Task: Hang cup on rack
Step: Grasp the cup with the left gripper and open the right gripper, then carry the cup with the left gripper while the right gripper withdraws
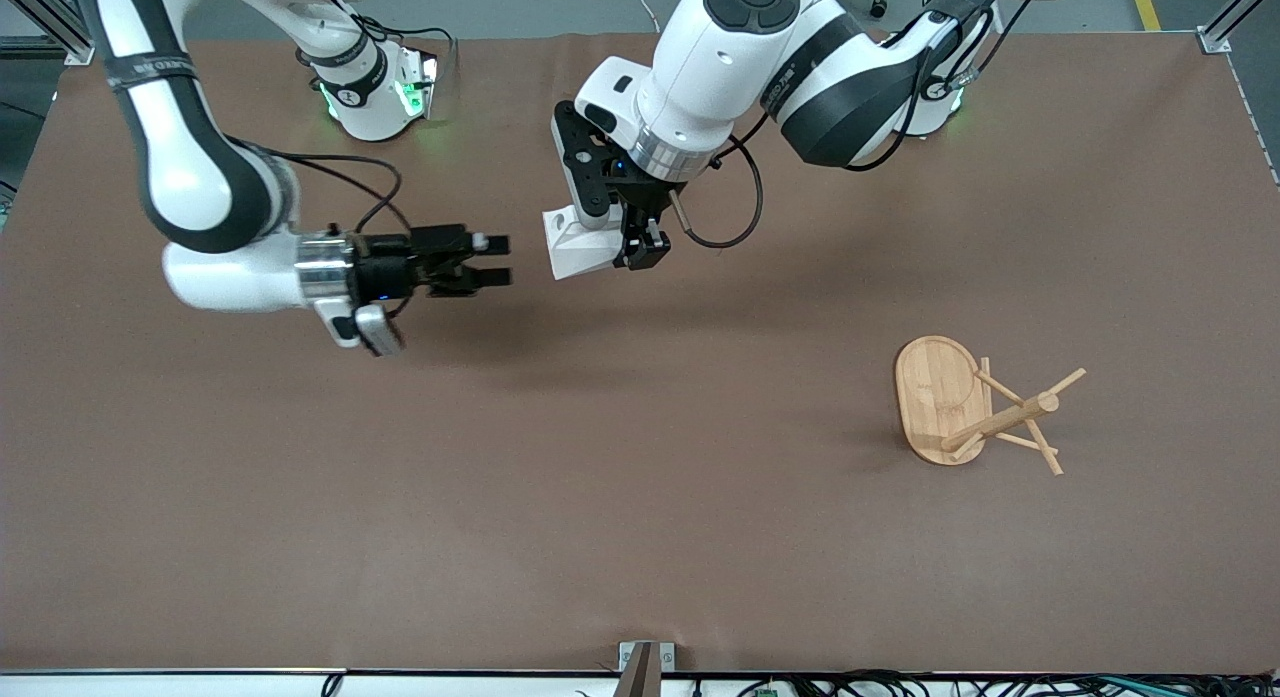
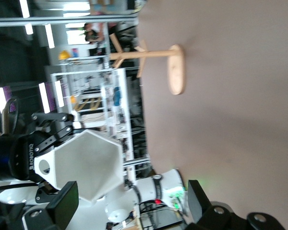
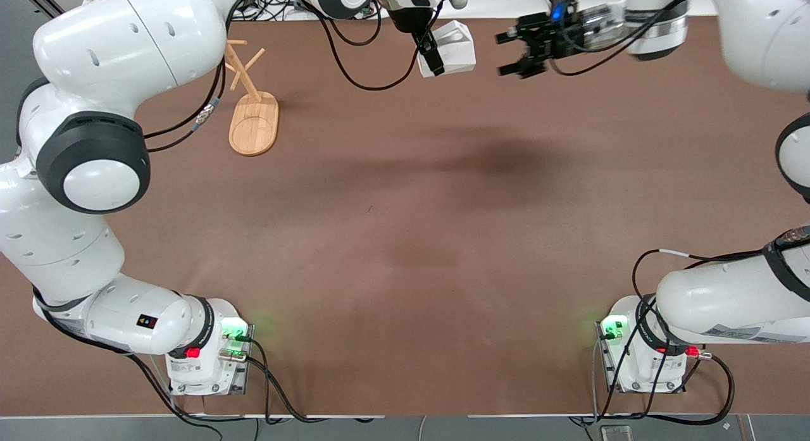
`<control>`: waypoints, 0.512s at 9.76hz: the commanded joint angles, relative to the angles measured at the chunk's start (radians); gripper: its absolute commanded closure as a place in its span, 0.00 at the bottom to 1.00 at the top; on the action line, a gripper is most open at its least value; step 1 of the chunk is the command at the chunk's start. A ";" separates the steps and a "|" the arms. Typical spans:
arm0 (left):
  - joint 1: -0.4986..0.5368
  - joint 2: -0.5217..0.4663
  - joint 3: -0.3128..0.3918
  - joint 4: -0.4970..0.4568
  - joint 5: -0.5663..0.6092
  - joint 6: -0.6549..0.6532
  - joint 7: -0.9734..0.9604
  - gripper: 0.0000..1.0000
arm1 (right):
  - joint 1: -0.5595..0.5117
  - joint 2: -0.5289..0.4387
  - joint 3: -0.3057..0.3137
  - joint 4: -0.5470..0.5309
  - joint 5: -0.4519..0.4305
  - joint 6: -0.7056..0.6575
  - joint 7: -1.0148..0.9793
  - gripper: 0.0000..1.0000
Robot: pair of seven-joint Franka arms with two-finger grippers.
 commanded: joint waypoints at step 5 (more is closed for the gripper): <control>0.047 -0.007 0.040 -0.008 0.032 -0.019 -0.169 1.00 | -0.005 -0.098 -0.237 0.089 -0.759 -0.008 0.320 0.00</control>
